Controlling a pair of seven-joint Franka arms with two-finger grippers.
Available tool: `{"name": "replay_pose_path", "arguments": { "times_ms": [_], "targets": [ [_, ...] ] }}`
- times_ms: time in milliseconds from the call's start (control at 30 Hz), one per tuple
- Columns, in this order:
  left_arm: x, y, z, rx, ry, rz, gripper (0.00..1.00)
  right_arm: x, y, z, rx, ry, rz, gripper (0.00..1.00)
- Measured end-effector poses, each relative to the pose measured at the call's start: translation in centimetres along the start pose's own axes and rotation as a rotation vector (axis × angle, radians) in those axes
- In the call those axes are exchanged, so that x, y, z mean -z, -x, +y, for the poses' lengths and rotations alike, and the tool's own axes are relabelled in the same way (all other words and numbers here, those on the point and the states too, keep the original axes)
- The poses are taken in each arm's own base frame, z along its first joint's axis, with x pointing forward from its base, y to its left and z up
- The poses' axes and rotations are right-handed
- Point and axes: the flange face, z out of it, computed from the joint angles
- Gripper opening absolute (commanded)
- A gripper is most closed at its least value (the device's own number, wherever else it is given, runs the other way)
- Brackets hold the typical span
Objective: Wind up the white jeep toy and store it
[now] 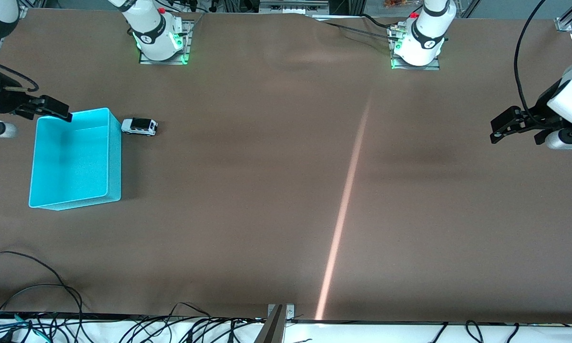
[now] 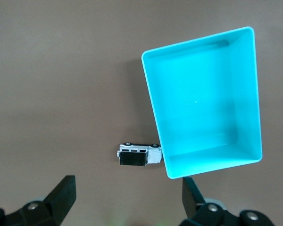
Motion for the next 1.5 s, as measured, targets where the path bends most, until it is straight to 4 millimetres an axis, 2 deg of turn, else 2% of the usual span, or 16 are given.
{"name": "replay_pose_path", "arguments": {
  "times_ms": [300, 500, 867, 1100, 1200, 1500],
  "targets": [
    [-0.1, 0.0, 0.1, 0.004, 0.021, -0.003, 1.00, -5.6, 1.4, -0.8, -0.048, 0.002, -0.050, 1.00],
    [-0.2, -0.1, -0.1, 0.013, 0.045, -0.005, 1.00, -8.0, 2.2, -1.2, -0.067, 0.006, -0.082, 1.00],
    [-0.2, -0.1, 0.1, 0.011, 0.050, -0.005, 1.00, -12.7, 6.2, 1.9, -0.139, -0.009, -0.082, 1.00],
    [-0.1, -0.1, -0.1, 0.015, 0.050, -0.004, 1.00, -15.0, 5.6, 2.2, -0.145, -0.009, -0.048, 1.00],
    [-0.3, 0.2, -0.4, 0.019, 0.049, -0.028, 1.00, -16.2, 4.7, 1.1, -0.144, -0.003, -0.031, 1.00],
    [-1.2, 1.1, 1.0, -0.007, 0.058, -0.106, 1.00, -21.0, 1.6, -5.3, -0.313, 0.001, 0.038, 1.00]
  ]
}}
